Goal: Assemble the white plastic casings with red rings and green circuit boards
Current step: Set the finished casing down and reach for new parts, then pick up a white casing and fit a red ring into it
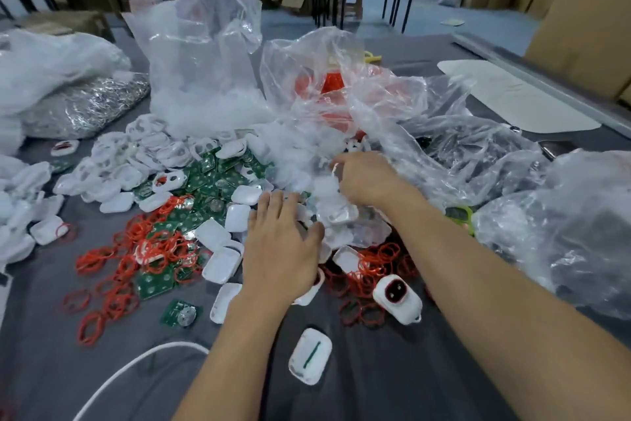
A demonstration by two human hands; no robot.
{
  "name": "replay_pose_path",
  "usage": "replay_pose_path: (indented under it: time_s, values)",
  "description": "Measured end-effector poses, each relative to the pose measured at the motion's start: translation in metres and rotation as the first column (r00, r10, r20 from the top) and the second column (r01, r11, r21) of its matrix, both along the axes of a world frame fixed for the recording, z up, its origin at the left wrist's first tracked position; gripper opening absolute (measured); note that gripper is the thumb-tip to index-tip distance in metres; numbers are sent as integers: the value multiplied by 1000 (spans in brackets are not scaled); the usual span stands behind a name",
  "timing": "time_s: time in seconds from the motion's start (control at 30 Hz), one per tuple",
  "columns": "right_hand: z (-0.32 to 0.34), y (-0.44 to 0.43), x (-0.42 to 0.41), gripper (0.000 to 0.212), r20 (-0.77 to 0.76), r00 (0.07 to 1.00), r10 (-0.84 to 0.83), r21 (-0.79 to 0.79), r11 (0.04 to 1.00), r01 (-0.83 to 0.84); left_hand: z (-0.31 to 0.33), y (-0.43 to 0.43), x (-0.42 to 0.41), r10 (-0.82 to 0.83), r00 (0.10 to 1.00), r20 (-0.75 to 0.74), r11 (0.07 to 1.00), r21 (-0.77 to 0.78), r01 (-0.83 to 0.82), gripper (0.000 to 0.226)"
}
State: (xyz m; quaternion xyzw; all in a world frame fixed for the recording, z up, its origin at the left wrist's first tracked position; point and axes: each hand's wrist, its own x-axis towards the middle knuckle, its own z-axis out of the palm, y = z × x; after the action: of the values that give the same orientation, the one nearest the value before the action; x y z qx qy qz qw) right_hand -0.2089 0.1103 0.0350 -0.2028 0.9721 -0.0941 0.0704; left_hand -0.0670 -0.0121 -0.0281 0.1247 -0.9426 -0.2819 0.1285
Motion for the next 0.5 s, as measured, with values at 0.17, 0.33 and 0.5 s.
replay_pose_path:
  time_s: [0.17, 0.33, 0.5]
  values:
    - [7, -8, -15, 41, 55, 996, 64, -50, 997, -62, 10, -30, -28, 32, 999, -21, 999, 25, -32, 55]
    - [9, 8, -6, 30, 108, 992, 58, -170, 985, -39, 29, -32, -22, 252, 961, -115, 792, 594, -136, 23]
    - [23, -1, 24, 27, 60, 994, 93, -302, 951, -71, 42, -42, -4, 352, 918, -185, 806, 557, -197, 42]
